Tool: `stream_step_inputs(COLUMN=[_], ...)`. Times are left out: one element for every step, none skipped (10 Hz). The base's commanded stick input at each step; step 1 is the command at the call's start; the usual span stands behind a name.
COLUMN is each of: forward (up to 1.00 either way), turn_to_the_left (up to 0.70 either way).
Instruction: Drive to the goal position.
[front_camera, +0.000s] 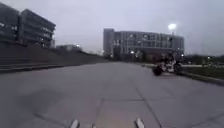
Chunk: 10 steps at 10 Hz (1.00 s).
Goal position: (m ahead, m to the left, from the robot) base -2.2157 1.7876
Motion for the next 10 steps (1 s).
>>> stream_step_inputs(forward=[1.00, 1.00, 1.00, 1.00, 1.00, 1.00, 1.00, 1.00, 1.00, 1.00], turn_to_the_left=[0.00, 0.00, 0.00, 0.00, 0.00, -0.09, -0.24, -0.40, -0.40, -0.40])
